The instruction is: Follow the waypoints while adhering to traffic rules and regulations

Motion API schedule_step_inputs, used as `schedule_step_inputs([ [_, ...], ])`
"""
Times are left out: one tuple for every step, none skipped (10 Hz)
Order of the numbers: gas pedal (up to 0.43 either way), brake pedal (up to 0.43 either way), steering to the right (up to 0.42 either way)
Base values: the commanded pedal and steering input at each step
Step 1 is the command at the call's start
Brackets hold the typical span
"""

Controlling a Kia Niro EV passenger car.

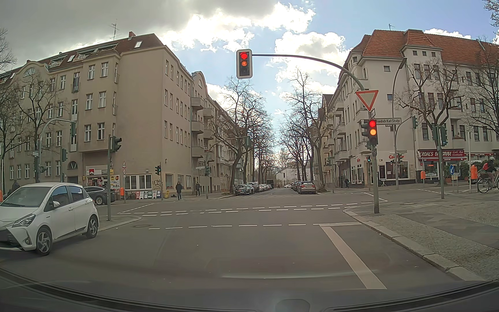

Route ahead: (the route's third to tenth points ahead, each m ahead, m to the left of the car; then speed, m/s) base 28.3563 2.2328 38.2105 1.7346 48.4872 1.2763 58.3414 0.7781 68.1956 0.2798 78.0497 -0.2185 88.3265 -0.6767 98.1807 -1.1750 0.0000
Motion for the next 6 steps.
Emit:
schedule_step_inputs([
  [0.039, 0.024, -0.004],
  [0.039, 0.024, -0.004],
  [0.059, 0.024, -0.004],
  [0.177, 0.024, -0.003],
  [0.268, 0.024, -0.003],
  [0.268, 0.024, -0.003],
])
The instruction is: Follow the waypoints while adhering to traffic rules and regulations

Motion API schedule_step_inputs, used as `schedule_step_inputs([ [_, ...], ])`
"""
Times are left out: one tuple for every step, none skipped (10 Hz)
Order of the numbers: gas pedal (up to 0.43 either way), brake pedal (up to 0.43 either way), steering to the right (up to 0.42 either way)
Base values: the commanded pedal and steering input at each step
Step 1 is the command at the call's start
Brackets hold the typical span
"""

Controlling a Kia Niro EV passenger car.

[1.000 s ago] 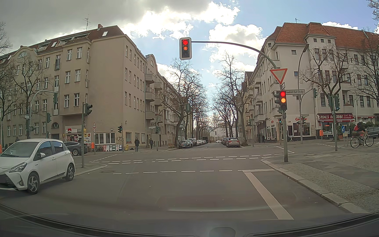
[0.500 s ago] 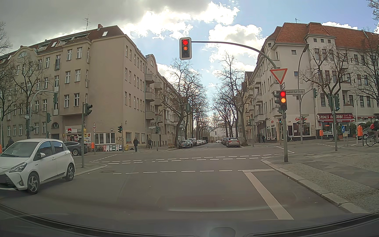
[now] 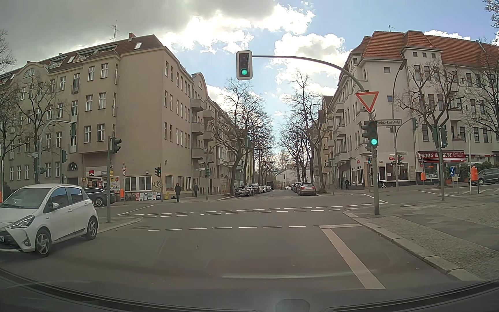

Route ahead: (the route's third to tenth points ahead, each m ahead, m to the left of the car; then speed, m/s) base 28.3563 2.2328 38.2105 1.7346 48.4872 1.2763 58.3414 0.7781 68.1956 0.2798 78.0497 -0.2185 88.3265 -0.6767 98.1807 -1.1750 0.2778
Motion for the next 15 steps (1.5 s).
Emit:
schedule_step_inputs([
  [0.299, 0.024, -0.003],
  [0.311, 0.024, -0.003],
  [0.319, 0.024, -0.003],
  [0.319, 0.024, -0.003],
  [0.319, 0.024, -0.003],
  [0.319, 0.024, -0.003],
  [0.319, 0.024, -0.003],
  [0.319, 0.024, -0.003],
  [0.319, 0.024, -0.003],
  [0.319, 0.024, -0.003],
  [0.319, 0.024, -0.003],
  [0.311, 0.024, -0.003],
  [0.311, 0.024, -0.003],
  [0.311, 0.024, -0.001],
  [0.311, 0.024, 0.009],
])
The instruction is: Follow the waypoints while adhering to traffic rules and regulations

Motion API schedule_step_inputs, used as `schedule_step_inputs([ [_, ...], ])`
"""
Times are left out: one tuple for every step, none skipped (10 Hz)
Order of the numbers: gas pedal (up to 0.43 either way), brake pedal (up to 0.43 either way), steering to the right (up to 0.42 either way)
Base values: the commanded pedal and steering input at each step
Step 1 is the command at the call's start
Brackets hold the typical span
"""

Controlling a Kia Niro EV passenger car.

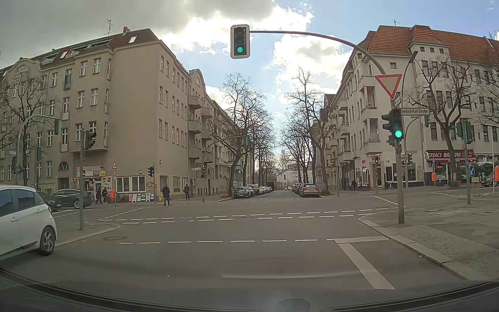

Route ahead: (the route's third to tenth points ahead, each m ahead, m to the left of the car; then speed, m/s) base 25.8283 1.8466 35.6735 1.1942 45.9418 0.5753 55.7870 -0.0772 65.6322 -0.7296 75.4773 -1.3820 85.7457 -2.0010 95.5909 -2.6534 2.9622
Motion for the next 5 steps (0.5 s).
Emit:
schedule_step_inputs([
  [0.311, 0.024, 0.021],
  [0.311, 0.024, 0.036],
  [0.299, 0.024, 0.036],
  [0.299, 0.024, 0.036],
  [0.268, 0.024, 0.036],
])
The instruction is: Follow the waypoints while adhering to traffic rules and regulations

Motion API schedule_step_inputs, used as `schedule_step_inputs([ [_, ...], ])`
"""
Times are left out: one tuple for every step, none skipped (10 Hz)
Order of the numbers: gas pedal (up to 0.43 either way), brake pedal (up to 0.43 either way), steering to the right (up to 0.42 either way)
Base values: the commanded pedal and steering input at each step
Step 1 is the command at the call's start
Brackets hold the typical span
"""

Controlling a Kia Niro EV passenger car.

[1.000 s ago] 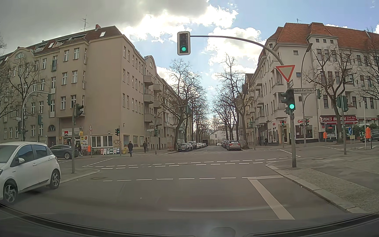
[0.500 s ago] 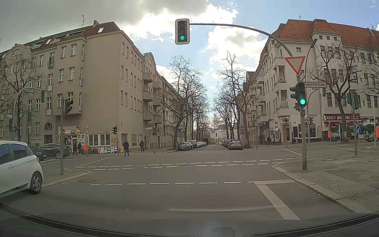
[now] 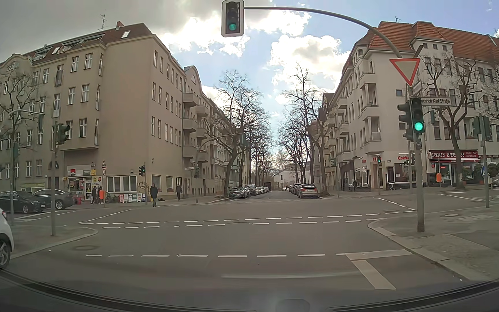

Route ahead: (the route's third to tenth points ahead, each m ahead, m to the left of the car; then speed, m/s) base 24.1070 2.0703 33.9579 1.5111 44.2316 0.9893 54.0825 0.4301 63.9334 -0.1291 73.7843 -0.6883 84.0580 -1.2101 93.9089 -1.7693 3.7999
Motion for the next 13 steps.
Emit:
schedule_step_inputs([
  [0.248, 0.024, 0.036],
  [0.248, 0.024, 0.036],
  [0.177, 0.024, 0.036],
  [0.138, 0.024, 0.036],
  [0.138, 0.024, 0.035],
  [0.138, 0.024, 0.034],
  [0.138, 0.024, 0.033],
  [0.138, 0.024, 0.031],
  [0.138, 0.024, 0.028],
  [0.138, 0.024, 0.023],
  [0.138, 0.024, 0.020],
  [0.138, 0.024, 0.020],
  [0.138, 0.024, 0.020],
])
